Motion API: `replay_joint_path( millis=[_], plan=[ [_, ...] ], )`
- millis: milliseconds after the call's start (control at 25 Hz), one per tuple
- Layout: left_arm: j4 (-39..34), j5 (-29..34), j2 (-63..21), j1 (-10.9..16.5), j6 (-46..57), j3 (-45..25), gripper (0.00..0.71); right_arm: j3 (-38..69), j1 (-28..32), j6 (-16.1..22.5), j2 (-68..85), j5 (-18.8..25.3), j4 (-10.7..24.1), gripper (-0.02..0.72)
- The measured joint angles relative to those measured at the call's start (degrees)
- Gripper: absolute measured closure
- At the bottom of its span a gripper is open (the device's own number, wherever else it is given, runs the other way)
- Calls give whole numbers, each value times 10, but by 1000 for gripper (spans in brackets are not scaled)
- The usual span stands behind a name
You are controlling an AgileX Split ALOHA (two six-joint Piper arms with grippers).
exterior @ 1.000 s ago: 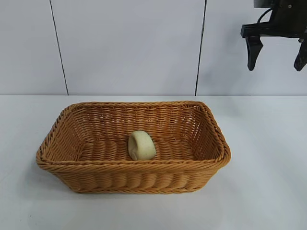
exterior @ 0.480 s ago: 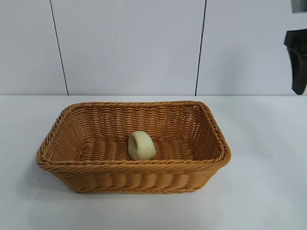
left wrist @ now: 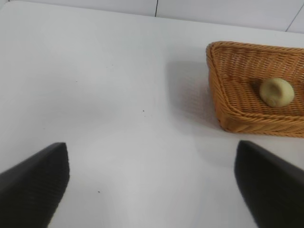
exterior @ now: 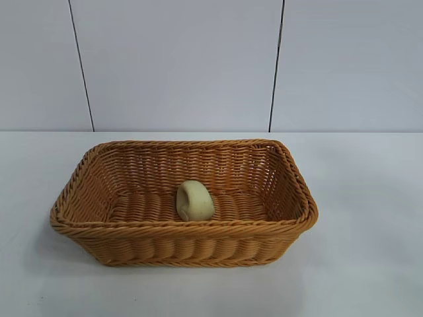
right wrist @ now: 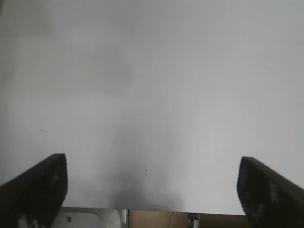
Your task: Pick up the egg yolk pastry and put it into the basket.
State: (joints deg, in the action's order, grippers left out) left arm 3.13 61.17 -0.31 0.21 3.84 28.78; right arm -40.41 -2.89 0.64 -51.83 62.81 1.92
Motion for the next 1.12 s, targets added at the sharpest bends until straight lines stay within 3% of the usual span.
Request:
replay_joint_path(
  millis=[160,520,840,1120],
  plan=[
    [0,0,0,0,0,0,32,82,0,-13,138,-39,-26,8],
    [0,0,0,0,0,0,32,120,0,-24,386,-38,-50,8],
    [0,0,0,0,0,0,32,121,0,-24,510,-38,-50,8],
    [0,0,0,0,0,0,32,121,0,-24,521,-38,-50,8]
  ],
)
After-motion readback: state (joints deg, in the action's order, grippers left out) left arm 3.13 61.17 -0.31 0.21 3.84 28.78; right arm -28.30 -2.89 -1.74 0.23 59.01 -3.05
